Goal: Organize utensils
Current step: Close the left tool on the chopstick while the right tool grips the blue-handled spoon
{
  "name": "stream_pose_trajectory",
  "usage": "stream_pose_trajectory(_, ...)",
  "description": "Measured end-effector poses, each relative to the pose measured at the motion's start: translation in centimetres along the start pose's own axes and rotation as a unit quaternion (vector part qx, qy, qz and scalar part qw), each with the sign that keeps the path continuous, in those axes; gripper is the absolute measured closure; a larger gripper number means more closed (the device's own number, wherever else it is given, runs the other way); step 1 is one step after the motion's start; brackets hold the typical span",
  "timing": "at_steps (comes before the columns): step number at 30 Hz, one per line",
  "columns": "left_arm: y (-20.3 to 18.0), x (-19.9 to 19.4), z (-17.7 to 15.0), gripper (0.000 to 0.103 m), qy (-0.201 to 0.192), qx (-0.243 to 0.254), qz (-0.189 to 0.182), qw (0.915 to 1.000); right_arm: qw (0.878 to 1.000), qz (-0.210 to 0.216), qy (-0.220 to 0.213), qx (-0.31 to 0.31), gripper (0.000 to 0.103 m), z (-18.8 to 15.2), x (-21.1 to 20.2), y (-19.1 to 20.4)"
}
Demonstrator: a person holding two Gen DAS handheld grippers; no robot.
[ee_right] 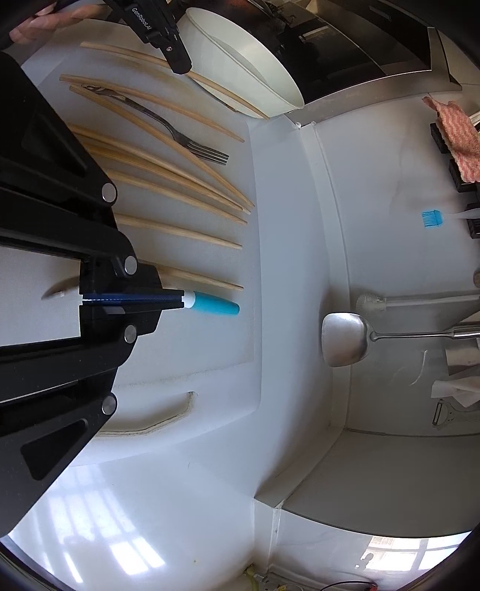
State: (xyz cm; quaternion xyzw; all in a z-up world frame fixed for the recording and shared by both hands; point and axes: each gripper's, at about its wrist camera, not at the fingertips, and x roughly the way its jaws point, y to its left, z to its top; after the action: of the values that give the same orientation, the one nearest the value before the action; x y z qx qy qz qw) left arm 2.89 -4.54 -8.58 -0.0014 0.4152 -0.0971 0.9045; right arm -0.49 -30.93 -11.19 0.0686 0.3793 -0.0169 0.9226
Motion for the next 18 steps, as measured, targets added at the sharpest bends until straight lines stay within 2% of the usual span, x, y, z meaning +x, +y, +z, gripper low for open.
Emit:
stream_pose_trajectory(13,0.15,-0.10,-0.15,0.096,0.002,-0.003,0.000,1.0000,0.999,0.023,0.020,0.011,0.100,-0.28,0.81,-0.54)
stream_pose_trajectory(15,0.18,-0.09,-0.11,0.096,0.002,-0.003,0.000,1.0000,0.999,0.024,0.022,0.012,0.079,-0.37,0.90,-0.55)
stream_pose_trajectory(17,0.22,-0.07,-0.14,0.096,0.002,-0.003,0.000,1.0000,0.999,0.027,0.021,0.012,0.071,-0.43,0.96,-0.48)
stream_pose_trajectory(18,0.24,-0.07,-0.15,0.096,0.003,-0.003,0.000,1.0000,0.999,0.026,0.021,0.010,0.071,-0.47,1.02,-0.42)
